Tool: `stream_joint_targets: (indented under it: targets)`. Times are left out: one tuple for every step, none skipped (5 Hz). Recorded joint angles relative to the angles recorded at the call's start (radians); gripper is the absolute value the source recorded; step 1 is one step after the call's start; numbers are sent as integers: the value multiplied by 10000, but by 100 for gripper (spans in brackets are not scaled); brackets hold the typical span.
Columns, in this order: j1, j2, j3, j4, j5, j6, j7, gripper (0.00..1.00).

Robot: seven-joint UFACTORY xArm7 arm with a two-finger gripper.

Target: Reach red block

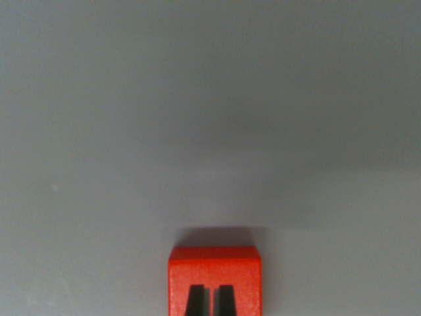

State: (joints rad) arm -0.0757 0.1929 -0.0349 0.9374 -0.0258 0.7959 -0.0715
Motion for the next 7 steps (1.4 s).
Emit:
stream_joint_targets:
  targets:
    - [0,0,0,0,0,0,0,0]
    - [-13,67,-20,-270,0,-325,-32,0]
    - [-13,67,-20,-270,0,-325,-32,0]
    - [-25,125,-38,-505,0,-608,-61,0]
    - [-25,125,-38,-505,0,-608,-61,0]
    - [-35,171,-52,-692,0,-834,-83,0]
    - [-35,171,-52,-692,0,-834,-83,0]
